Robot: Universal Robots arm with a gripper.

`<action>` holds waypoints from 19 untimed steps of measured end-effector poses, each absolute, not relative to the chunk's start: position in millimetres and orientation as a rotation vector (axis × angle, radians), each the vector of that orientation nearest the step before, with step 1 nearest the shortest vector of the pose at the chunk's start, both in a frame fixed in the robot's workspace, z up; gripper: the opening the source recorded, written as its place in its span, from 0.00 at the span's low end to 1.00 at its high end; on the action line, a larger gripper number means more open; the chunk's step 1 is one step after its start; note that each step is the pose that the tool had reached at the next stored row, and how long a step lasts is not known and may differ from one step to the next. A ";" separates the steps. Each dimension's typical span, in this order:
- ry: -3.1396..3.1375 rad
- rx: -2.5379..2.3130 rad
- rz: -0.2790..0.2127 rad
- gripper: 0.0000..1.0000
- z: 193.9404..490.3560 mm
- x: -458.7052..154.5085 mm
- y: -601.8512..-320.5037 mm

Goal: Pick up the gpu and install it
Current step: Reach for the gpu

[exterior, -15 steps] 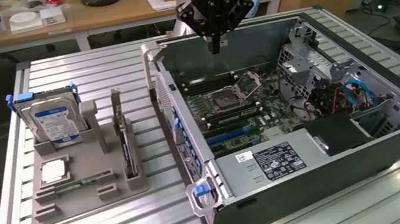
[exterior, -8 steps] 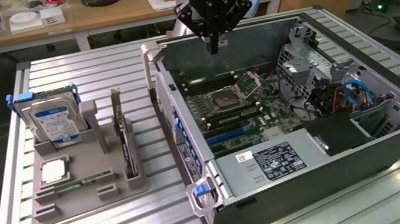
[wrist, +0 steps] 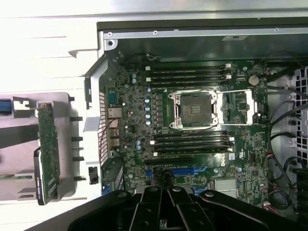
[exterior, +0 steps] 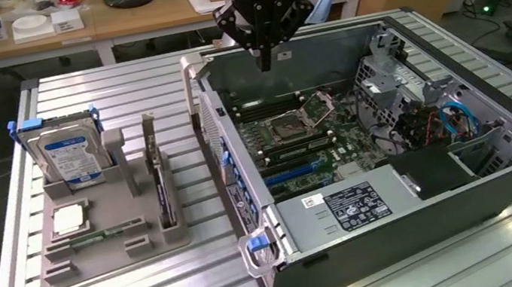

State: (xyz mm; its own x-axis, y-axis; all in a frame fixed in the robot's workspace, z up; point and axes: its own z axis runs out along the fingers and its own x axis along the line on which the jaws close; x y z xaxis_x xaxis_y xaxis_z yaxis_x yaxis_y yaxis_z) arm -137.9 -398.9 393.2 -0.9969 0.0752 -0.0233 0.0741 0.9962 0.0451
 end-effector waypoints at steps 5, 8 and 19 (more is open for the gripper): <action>3.114 0.117 0.069 0.11 393.1 -144.4 -398.9; 3.114 0.117 0.069 0.11 393.1 -148.6 -399.0; 3.114 0.117 0.069 0.11 392.9 -161.0 -399.0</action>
State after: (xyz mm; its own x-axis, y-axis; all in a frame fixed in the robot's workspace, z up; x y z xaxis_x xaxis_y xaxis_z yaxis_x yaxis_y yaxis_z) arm -161.0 -399.0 392.9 -0.9969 0.0753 -0.0233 0.0742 0.9962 0.0451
